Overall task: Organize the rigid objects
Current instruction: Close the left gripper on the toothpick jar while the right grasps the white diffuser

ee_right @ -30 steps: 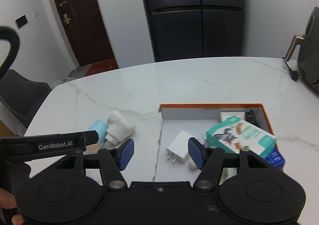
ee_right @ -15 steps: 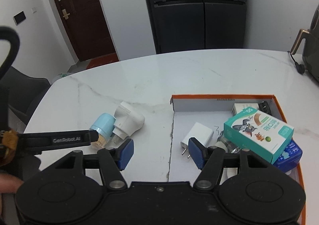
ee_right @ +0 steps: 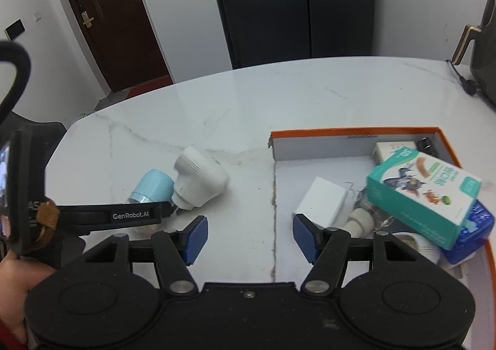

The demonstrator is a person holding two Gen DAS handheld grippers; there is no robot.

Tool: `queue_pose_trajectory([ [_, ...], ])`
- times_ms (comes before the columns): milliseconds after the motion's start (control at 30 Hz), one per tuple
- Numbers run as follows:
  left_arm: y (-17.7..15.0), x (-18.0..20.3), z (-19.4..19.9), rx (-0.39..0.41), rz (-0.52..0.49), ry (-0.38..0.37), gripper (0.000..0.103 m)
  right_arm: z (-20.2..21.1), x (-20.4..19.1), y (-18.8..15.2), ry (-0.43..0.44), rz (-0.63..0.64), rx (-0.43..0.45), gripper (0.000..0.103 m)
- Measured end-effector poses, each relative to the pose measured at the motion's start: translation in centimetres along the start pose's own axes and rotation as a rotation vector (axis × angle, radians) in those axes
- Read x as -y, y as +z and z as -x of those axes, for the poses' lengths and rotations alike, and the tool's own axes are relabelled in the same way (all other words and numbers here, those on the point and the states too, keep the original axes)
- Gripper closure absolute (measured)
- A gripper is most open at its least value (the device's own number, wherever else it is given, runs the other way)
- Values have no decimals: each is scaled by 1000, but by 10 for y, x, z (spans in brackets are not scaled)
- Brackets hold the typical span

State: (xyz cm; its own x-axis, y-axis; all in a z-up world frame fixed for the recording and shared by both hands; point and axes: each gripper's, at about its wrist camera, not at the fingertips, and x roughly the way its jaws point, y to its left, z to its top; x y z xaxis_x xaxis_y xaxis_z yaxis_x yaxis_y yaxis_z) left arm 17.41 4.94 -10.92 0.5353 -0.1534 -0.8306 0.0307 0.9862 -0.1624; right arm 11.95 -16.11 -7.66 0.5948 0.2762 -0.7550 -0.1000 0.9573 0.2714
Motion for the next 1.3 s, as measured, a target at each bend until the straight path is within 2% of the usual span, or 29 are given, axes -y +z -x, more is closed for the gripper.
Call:
queue_pose_trajectory([
  [33, 0, -3, 1, 3, 5, -15, 53, -4, -2, 1, 1, -4, -3, 28],
  [67, -1, -6, 0, 6, 8, -24, 54, -8, -4, 2, 6, -11, -8, 27],
  [133, -4, -13, 2, 12, 22, -41, 55, -17, -9, 6, 28, -21, -18, 25],
  [467, -17, -39, 17, 33, 61, -29, 55, -74, -25, 28, 112, -110, -64, 15],
  [733, -22, -49, 23, 45, 97, -27, 55, -111, -32, 36, 81, -151, -142, 14],
  [833, -26, -50, 25, 49, 109, -24, 55, -114, -40, 34, 79, -85, -133, 10],
  [867, -26, -50, 25, 49, 113, -24, 55, -113, -42, 33, 76, -70, -130, 12],
  [900, -28, -50, 25, 50, 113, -23, 55, -113, -44, 33, 73, -62, -125, 17],
  [1000, -30, -50, 25, 50, 112, -22, 55, -108, -47, 29, 60, -31, -107, 17],
  [1300, -27, -44, 32, 76, 110, -13, 55, -76, -47, 19, 100, -19, -59, 17],
])
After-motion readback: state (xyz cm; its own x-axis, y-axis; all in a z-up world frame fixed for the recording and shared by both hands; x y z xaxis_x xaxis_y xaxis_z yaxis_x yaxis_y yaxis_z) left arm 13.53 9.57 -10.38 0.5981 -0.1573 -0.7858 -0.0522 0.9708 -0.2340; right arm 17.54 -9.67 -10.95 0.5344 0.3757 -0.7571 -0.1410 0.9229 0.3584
